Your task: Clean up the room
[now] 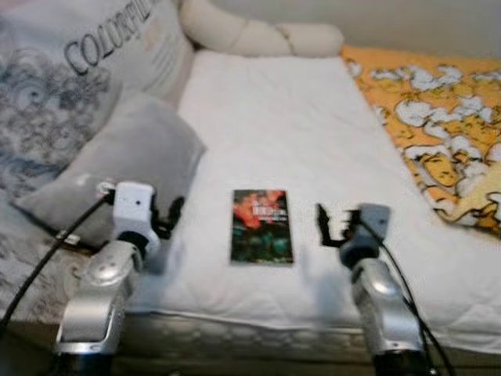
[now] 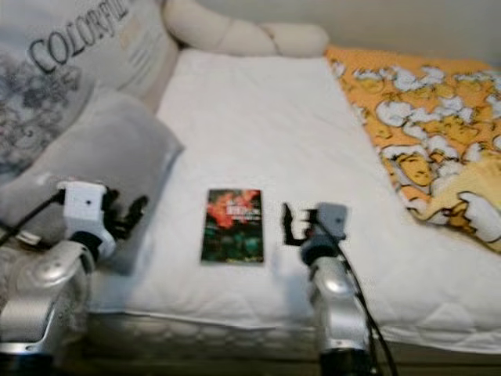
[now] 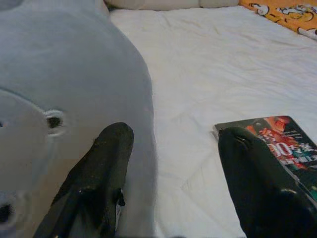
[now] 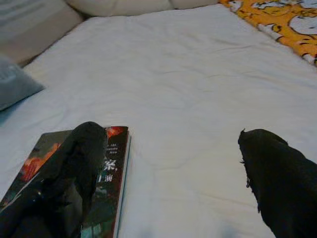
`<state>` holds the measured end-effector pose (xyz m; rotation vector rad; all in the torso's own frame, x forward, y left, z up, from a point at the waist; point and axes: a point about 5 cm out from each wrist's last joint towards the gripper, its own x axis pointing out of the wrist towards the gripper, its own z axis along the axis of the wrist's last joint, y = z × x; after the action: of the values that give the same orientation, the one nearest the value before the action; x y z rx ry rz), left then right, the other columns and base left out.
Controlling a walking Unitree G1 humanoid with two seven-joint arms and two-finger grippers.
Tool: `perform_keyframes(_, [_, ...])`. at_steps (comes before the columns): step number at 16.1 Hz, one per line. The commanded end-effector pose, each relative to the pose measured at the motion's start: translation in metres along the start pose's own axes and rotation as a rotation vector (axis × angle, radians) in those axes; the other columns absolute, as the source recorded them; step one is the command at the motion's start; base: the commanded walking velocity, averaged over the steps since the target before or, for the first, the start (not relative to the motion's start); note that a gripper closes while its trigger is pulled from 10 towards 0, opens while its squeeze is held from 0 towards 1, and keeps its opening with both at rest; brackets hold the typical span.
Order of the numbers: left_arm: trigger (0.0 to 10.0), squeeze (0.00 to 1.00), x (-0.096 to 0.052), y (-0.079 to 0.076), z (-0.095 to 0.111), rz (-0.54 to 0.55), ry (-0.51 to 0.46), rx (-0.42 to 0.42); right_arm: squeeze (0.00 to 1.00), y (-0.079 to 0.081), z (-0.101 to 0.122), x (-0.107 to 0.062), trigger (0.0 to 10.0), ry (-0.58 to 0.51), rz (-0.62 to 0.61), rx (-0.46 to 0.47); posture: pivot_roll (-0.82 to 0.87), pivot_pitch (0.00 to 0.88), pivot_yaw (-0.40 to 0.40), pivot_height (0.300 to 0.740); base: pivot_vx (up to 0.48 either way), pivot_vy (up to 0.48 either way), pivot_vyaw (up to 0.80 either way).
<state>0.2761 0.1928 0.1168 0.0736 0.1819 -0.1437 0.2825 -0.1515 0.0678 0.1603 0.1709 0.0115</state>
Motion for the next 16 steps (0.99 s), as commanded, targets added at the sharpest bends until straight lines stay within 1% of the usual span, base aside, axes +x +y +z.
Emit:
perform_keyframes(1, [10.0,0.00,0.003,-0.006,-0.002,-0.011,0.007,-0.006,1.00,-0.012,0.004,-0.002,10.0,-0.008,-0.043,-0.022,0.03,0.000,-0.028,0.740,0.000,-0.356,0.00])
perform_keyframes(2, [10.0,0.00,0.004,-0.005,-0.001,-0.008,0.010,-0.007,1.00,-0.013,0.004,-0.002,10.0,-0.004,-0.052,-0.023,0.03,0.000,-0.022,0.740,0.000,-0.349,0.00])
perform_keyframes(4, [10.0,0.00,0.008,0.000,-0.002,0.009,0.019,-0.009,1.00,-0.015,0.008,0.002,10.0,-0.002,-0.077,-0.074,0.01,0.000,-0.008,0.740,0.000,-0.351,0.00])
perform_keyframes(5, [10.0,0.00,0.009,0.001,-0.002,0.011,0.021,-0.010,1.00,-0.015,0.008,0.003,10.0,-0.003,-0.075,-0.081,0.01,0.000,-0.008,0.740,0.000,-0.349,0.00])
perform_keyframes(6, [10.0,0.00,0.011,0.001,-0.002,0.009,0.022,-0.007,1.00,-0.013,0.010,0.006,10.0,-0.009,-0.066,-0.055,0.01,0.000,-0.005,0.740,0.000,-0.337,0.00])
perform_keyframes(7, [10.0,0.00,0.017,0.001,0.000,0.006,0.021,0.017,1.00,-0.010,0.016,0.014,10.0,-0.019,-0.055,-0.052,0.01,0.000,-0.009,0.740,0.000,-0.334,0.00])
perform_keyframes(8, [10.0,0.00,0.026,0.003,0.004,0.004,0.015,0.015,1.00,-0.006,0.021,0.022,10.0,-0.025,-0.038,-0.056,0.01,0.000,-0.008,0.740,0.000,-0.330,0.00])
perform_keyframes(11, [10.0,0.00,0.037,0.005,0.007,0.005,0.017,0.010,1.00,0.000,0.021,0.032,10.0,-0.005,-0.013,-0.072,0.01,0.000,0.002,0.740,0.000,-0.333,0.00])
perform_keyframes(13, [10.0,0.00,0.043,0.004,0.009,0.000,0.009,-0.005,1.00,0.003,0.022,0.038,10.0,-0.008,-0.010,-0.060,0.00,0.000,0.011,0.740,0.000,-0.334,0.00])
perform_keyframes(14, [10.0,0.00,0.044,0.003,0.008,-0.004,0.006,-0.005,1.00,0.003,0.021,0.038,10.0,-0.008,-0.019,-0.047,0.00,0.000,0.011,0.740,0.000,-0.334,0.00])
perform_keyframes(15, [10.0,0.00,0.044,0.002,0.007,-0.006,0.006,-0.004,1.00,0.000,0.018,0.037,10.0,-0.008,-0.043,-0.059,0.01,0.000,0.007,0.740,0.000,-0.326,0.00])
perform_keyframes(16, [10.0,0.00,0.044,0.001,0.006,-0.008,0.007,0.000,1.00,0.000,0.016,0.037,10.0,-0.008,-0.037,-0.088,0.01,0.000,0.006,0.740,0.000,-0.334,0.00])
